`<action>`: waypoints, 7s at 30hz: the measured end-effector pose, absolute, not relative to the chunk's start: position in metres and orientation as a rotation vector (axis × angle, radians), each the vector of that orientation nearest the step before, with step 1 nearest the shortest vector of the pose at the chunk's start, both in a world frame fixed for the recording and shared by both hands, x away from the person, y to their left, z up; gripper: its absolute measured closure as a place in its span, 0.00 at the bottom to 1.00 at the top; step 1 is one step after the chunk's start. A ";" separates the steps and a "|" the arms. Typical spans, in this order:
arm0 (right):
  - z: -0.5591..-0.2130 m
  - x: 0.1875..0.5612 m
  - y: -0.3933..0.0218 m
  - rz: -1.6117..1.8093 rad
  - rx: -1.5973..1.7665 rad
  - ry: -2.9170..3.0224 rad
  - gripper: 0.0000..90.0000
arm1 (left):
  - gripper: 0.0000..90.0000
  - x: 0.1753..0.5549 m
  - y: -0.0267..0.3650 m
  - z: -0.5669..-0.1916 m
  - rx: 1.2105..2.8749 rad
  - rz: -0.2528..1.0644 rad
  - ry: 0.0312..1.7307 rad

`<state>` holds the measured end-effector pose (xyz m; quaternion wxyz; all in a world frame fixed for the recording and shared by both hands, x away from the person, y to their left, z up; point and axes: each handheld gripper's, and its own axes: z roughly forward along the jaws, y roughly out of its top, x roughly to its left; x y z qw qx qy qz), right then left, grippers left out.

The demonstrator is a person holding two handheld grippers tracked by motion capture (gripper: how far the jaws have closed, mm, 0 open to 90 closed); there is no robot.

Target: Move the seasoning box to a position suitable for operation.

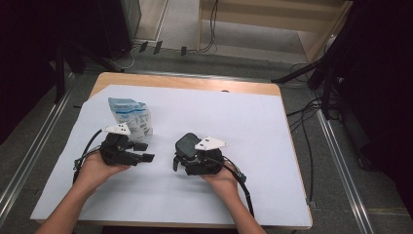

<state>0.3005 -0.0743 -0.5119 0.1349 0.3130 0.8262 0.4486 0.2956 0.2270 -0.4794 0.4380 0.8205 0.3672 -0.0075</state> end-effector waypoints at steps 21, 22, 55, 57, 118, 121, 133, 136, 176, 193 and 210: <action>-0.517 0.296 -0.077 1.291 0.962 2.408 0.14 | 0.47 0.302 0.218 -0.481 2.029 -0.061 0.898; -0.518 0.296 -0.078 1.286 0.977 2.418 0.13 | 0.47 0.302 0.218 -0.481 2.029 -0.061 0.896; -0.480 0.270 -0.140 1.399 1.106 2.371 0.76 | 1.00 0.327 0.177 -0.469 2.086 -0.072 0.760; -0.481 0.268 -0.137 1.401 1.099 2.377 0.84 | 1.00 0.326 0.177 -0.474 2.083 -0.086 0.772; -0.488 0.256 -0.101 1.364 1.090 2.394 1.00 | 1.00 0.327 0.162 -0.490 2.090 -0.082 0.787; -0.492 0.254 -0.092 1.349 1.067 2.423 1.00 | 1.00 0.328 0.163 -0.490 2.088 -0.082 0.796; -0.495 0.249 -0.074 1.352 1.027 2.456 1.00 | 0.98 0.321 0.150 -0.493 2.120 -0.098 0.762; -0.497 0.252 -0.074 1.347 1.048 2.453 1.00 | 0.98 0.322 0.155 -0.490 2.100 -0.095 0.766; -0.499 0.296 -0.146 1.213 1.271 2.296 1.00 | 0.97 0.328 0.139 -0.488 2.065 -0.059 0.766; -0.502 0.321 -0.149 1.202 1.258 2.316 1.00 | 0.97 0.348 0.119 -0.490 2.035 0.025 0.818; -0.475 0.314 -0.164 1.287 1.258 2.351 0.93 | 0.67 0.339 0.136 -0.477 2.064 -0.074 0.751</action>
